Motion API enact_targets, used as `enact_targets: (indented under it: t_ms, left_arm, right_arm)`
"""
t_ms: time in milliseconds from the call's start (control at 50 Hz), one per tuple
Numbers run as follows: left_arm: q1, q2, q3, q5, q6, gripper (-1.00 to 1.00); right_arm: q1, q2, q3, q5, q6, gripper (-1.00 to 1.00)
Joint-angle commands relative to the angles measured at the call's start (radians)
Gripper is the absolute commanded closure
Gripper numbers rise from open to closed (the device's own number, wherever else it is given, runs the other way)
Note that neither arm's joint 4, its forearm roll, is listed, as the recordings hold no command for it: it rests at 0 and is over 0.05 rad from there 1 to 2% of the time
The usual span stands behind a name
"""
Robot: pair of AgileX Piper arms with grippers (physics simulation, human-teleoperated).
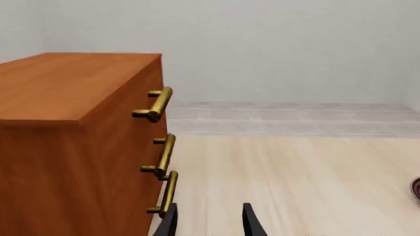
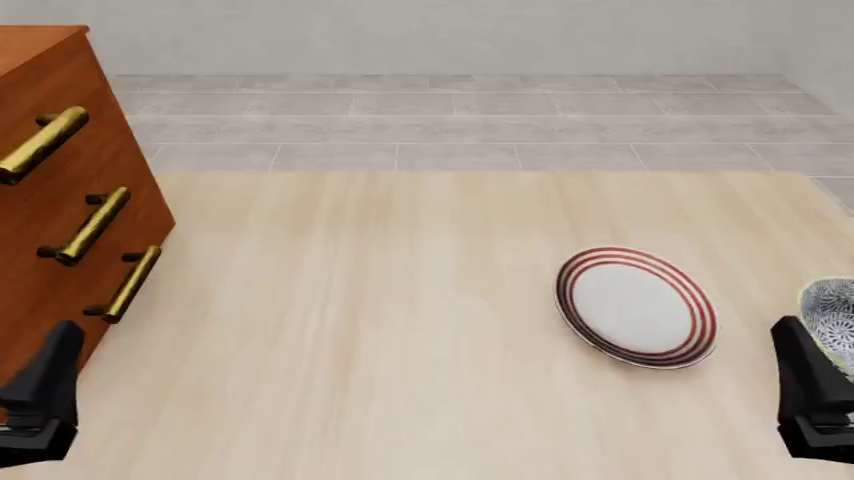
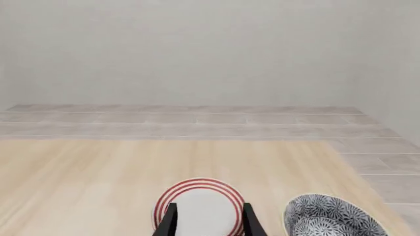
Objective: Put the bowl on top of the cabinet.
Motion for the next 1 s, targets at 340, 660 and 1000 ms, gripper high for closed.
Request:
enact_targets:
  t_ms: [340,660,1000]
  left_arm:
    - [-0.018,0.061,0.014,-0.070,-0.004,-1.00]
    - [-0.026,0.037,0.014,-0.047,-0.013,-1.00]
    - [-0.051,0.040,0.014,-0.058,-0.015,-1.00]
  right_arm:
    - [0.003,0.034,0.011,-0.030,-0.060,-1.00]
    - [-0.041,0.404,-0.193,-0.126,-0.094,-1.00]
    - [-0.201,0.739,-0.529,0.070,-0.249,-1.00]
